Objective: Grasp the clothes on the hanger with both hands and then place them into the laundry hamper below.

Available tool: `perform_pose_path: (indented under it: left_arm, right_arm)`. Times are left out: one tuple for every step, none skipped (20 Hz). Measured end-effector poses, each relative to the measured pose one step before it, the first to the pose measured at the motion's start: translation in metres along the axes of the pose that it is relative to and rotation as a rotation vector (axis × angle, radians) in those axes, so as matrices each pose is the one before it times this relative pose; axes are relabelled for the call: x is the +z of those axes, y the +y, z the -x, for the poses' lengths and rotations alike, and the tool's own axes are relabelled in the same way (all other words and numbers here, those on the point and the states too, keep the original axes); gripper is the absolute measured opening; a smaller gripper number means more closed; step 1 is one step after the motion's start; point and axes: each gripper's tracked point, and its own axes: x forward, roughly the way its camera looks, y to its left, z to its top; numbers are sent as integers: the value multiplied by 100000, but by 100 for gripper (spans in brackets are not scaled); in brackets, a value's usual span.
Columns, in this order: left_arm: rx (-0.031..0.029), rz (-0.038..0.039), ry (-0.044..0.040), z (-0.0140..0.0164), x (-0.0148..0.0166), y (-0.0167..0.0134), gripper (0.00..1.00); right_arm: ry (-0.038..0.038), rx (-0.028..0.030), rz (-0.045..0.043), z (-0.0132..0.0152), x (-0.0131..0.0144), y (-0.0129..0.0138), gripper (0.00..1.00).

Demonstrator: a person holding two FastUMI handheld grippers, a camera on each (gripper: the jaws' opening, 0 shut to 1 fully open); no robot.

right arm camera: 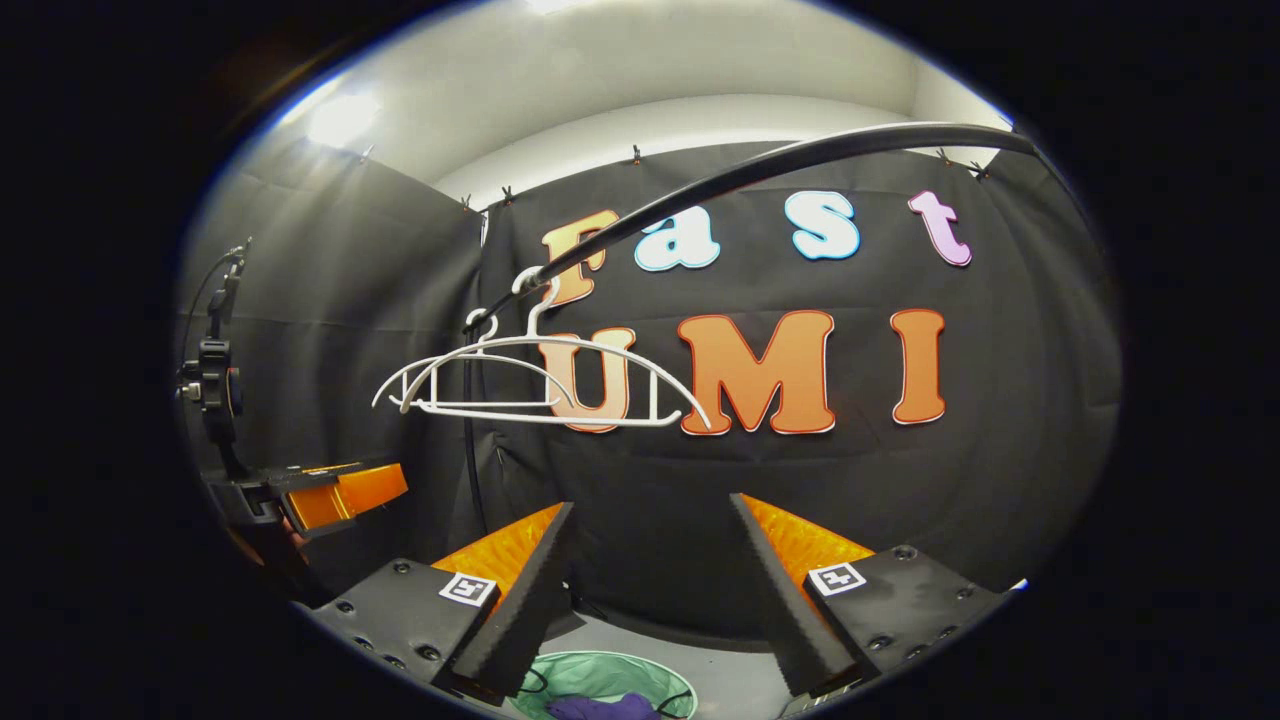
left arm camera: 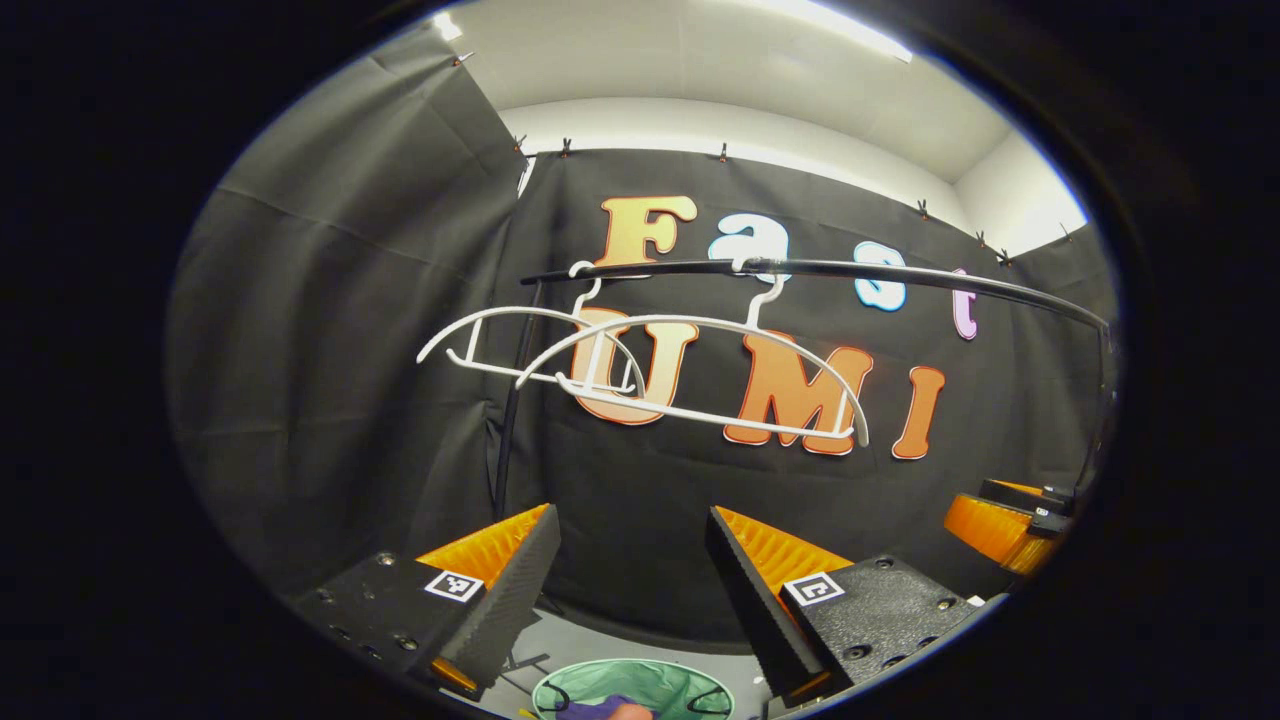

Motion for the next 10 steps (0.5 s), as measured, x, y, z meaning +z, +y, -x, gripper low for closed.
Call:
perform_pose_path:
  left_arm:
    - [402, -299, -234, 116, 80, 131, 94]
    - [666, -351, -234, 31, 76, 181, 94]
    - [301, -303, -201, -28, 54, 162, 94]
    - [383, -189, -184, 100, 95, 93, 94]
    - [361, -64, -72, -79, 25, 154, 94]
    - [-65, 128, -125, 6, 138, 54, 94]
    - [-121, 272, -90, -21, 75, -4, 90]
    - [-216, 269, 49, 16, 42, -35, 94]
    - [-312, 129, 20, 57, 20, -95, 94]
    - [-193, -15, -46, -17, 15, -84, 94]
  right_arm:
    - [5, 144, -143, -216, -42, 79, 89]
    - [170, -42, -80, -43, -100, 23, 89]
    - [-35, -46, -144, -60, 17, -1, 89]
    - [-279, -273, -227, -66, -35, -8, 89]
    - [-63, -137, -25, 34, 86, -48, 89]
    - [-10, -49, 83, 4, -20, -11, 89]
    - [-70, -144, -82, 23, 18, -4, 89]
    - [-107, -83, -193, 51, -10, -7, 89]
    - [68, -164, -184, -46, 14, -49, 89]
    - [-101, -368, -197, 1, -33, -99, 89]
